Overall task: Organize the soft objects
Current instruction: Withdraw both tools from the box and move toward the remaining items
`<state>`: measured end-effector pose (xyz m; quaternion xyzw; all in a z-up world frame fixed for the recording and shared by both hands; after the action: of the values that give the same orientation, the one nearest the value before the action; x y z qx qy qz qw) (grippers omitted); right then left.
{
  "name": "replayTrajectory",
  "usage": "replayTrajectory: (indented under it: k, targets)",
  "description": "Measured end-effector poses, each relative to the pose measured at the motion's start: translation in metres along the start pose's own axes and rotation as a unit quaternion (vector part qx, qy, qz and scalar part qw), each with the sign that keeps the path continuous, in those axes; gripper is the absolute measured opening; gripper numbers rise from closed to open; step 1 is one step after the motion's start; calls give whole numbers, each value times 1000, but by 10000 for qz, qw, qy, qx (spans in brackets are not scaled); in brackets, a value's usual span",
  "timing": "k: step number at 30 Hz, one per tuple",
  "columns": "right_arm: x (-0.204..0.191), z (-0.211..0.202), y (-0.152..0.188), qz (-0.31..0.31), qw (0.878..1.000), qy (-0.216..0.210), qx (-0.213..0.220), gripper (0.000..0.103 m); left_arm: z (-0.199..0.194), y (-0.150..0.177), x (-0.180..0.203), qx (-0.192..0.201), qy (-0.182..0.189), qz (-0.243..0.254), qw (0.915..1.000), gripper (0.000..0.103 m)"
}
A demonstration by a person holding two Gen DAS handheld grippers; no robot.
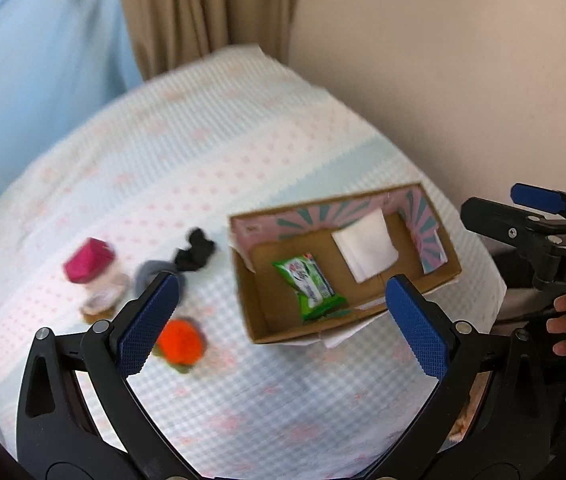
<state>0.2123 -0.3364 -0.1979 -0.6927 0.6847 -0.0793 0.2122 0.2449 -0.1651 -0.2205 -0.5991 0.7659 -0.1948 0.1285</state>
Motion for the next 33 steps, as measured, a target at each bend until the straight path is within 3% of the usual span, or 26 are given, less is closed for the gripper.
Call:
replayTrajectory:
  k: [5, 14, 20, 29, 33]
  targets:
    - [-38, -51, 12, -78, 9977, 304, 601, 102, -63, 13, -24, 556, -118, -112, 9983, 103]
    - [-94, -122, 54, -138, 9851, 410, 1664, 102, -144, 63, -66, 1225, -106, -221, 9922, 103]
    - [-123, -145, 86, 30, 9827, 541, 1772, 102, -182, 104, -101, 1563, -145, -258, 9873, 103]
    - [-174, -162, 112, 40, 9760, 754, 2043, 102, -212, 139, -168, 1787, -205, -375, 9830, 103]
    - [-198, -148, 116, 119, 9791, 531, 1958, 102, -209, 153, -198, 1756, -132, -415, 9835, 103]
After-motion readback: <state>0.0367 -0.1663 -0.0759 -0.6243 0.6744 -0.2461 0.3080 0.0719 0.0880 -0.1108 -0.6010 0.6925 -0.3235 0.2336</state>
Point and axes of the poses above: each gripper's, at about its wrist camera, not at the fingertips, and z roughly the way its jaws point, x to its right, y to its underside, the point moved 6 cm from there along z, roughly the way its jaws point, and after that the axes turned 5 degrees about -x, right-handed, at the moved point
